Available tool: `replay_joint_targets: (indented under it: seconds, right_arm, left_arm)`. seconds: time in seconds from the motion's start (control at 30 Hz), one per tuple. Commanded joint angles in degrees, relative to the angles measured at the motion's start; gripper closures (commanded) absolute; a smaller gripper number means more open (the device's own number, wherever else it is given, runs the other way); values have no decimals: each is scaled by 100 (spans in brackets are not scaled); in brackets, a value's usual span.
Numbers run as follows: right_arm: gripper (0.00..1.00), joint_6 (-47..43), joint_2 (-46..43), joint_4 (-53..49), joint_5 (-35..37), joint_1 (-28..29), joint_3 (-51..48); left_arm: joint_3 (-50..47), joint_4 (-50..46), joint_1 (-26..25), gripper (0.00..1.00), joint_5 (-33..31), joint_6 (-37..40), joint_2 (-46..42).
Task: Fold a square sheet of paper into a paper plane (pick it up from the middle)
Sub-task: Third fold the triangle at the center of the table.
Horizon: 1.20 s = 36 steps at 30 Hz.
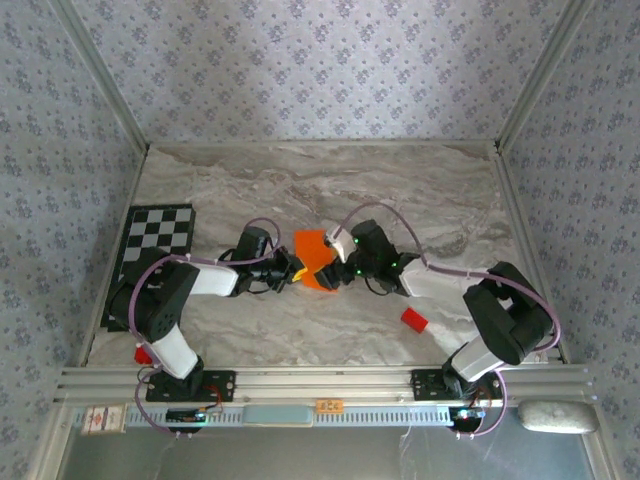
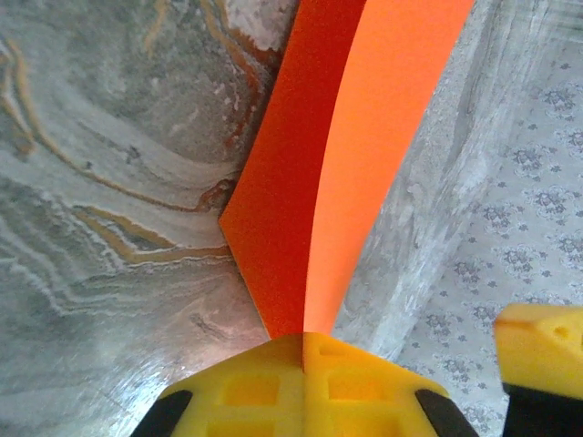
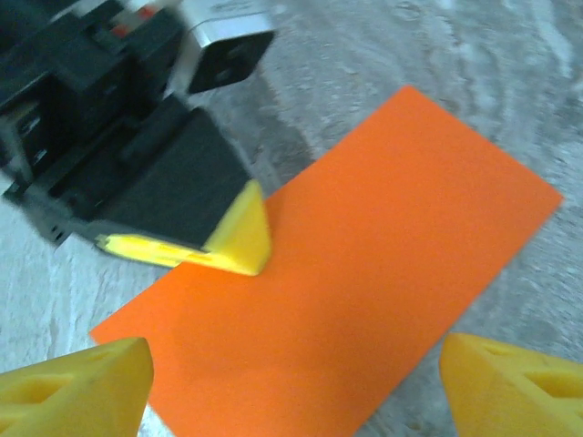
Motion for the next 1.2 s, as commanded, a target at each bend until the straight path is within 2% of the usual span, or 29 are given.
replay_joint_targets:
  seconds: [0.0, 0.33, 0.53, 0.67, 0.87, 1.07, 1.17]
  right_arm:
    - [16, -810, 10, 436, 82, 261, -152]
    - [15, -1387, 629, 947, 646, 712, -332]
    - [19, -1374, 812, 1260, 969, 761, -309]
    - [27, -1391, 752, 1302, 988, 762, -281]
    - [49, -1387, 639, 1293, 873, 749, -311]
    - [56, -1328, 578, 1276, 605, 737, -289]
    - [56, -1328, 569, 1224, 476, 747, -262]
  left_arm:
    - [157, -39, 42, 100, 118, -21, -27]
    - [179, -105, 41, 100, 132, -10, -18]
    - [171, -141, 41, 100, 127, -2, -27]
    - [162, -150, 39, 100, 112, -14, -25]
    - [152, -167, 31, 100, 106, -8, -27]
    - [139, -193, 35, 100, 89, -1, -16]
    - [135, -211, 33, 100, 79, 7, -18]
